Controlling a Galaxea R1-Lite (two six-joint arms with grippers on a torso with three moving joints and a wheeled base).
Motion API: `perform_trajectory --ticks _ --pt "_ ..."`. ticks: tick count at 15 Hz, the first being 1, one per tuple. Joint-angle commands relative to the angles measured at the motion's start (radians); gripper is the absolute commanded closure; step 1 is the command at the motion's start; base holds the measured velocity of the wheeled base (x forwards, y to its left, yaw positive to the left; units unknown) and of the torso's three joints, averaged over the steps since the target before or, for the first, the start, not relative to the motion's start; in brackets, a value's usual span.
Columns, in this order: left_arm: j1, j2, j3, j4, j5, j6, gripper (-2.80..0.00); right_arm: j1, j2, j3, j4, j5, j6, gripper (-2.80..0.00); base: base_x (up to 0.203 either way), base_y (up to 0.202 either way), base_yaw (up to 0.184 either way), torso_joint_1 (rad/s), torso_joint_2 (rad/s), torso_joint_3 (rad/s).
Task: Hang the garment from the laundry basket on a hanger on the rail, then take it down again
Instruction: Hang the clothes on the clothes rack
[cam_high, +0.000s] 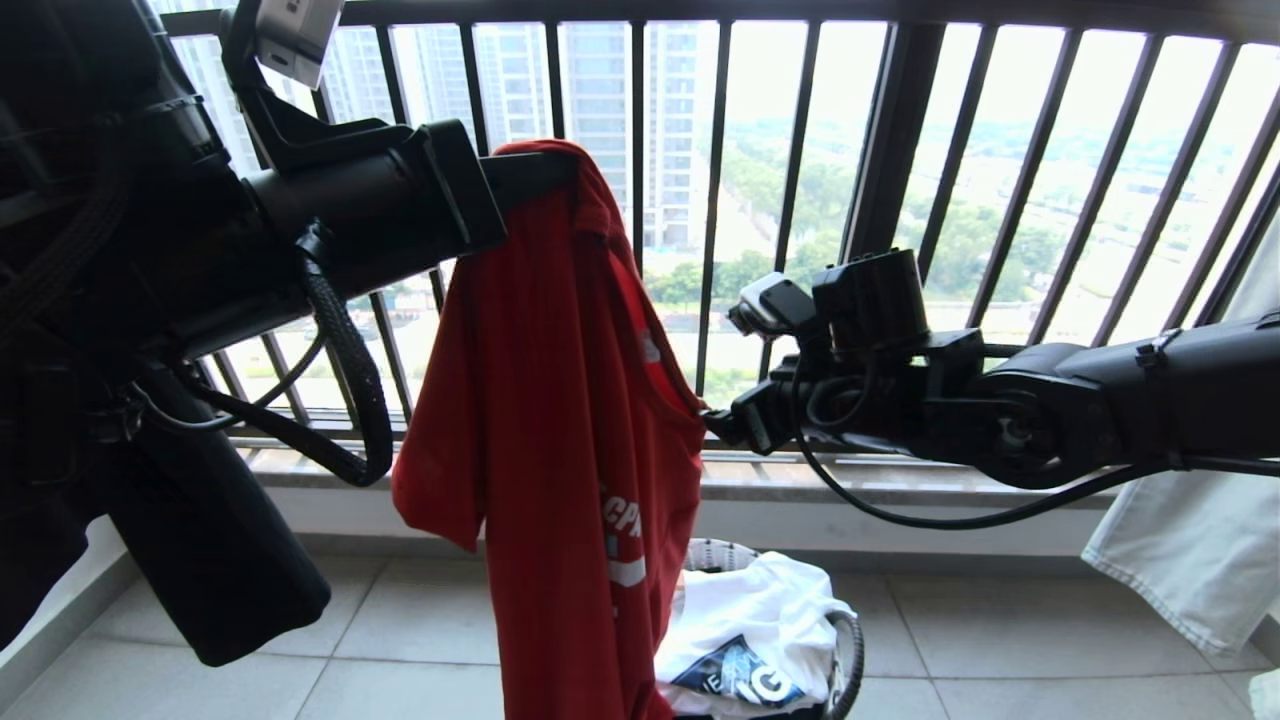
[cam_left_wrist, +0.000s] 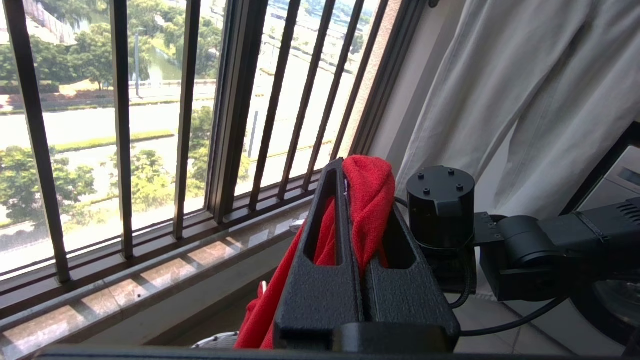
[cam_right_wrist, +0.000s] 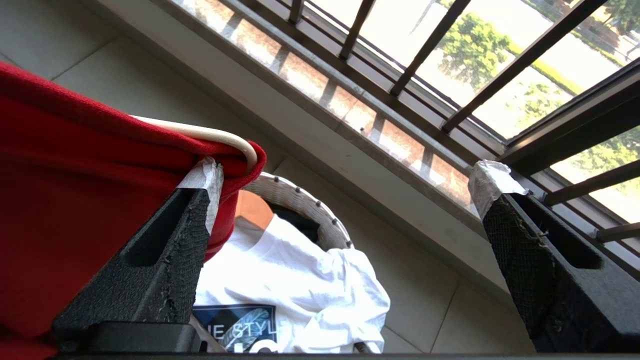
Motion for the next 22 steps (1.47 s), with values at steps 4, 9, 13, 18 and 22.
perform_trajectory --ticks 4,9,13,18,22 --pt "0.0 -0.005 0.001 -0.004 -0.002 -0.002 0.0 0.025 0.009 -0.015 -0.003 -0.007 0.001 -2.8 0.0 0.0 0.0 0.0 0.0 0.0" --pt "0.0 -0.006 0.006 -0.004 -0.004 -0.002 0.0 0.027 0.015 -0.03 -0.004 -0.025 0.015 -2.8 0.0 0.0 0.0 0.0 0.0 0.0" --pt "0.0 -0.015 0.007 -0.004 -0.003 -0.002 0.0 0.025 0.052 -0.046 -0.073 -0.103 0.008 -2.8 0.0 0.0 0.0 0.0 0.0 0.0" --pt "0.0 -0.016 0.01 -0.004 -0.004 -0.002 0.0 0.007 0.05 -0.068 -0.073 -0.123 0.007 -2.8 0.0 0.0 0.0 0.0 0.0 0.0" --pt "0.0 -0.017 0.014 -0.004 -0.004 -0.001 0.0 -0.003 0.04 -0.074 -0.072 -0.121 0.01 -2.8 0.0 0.0 0.0 0.0 0.0 0.0"
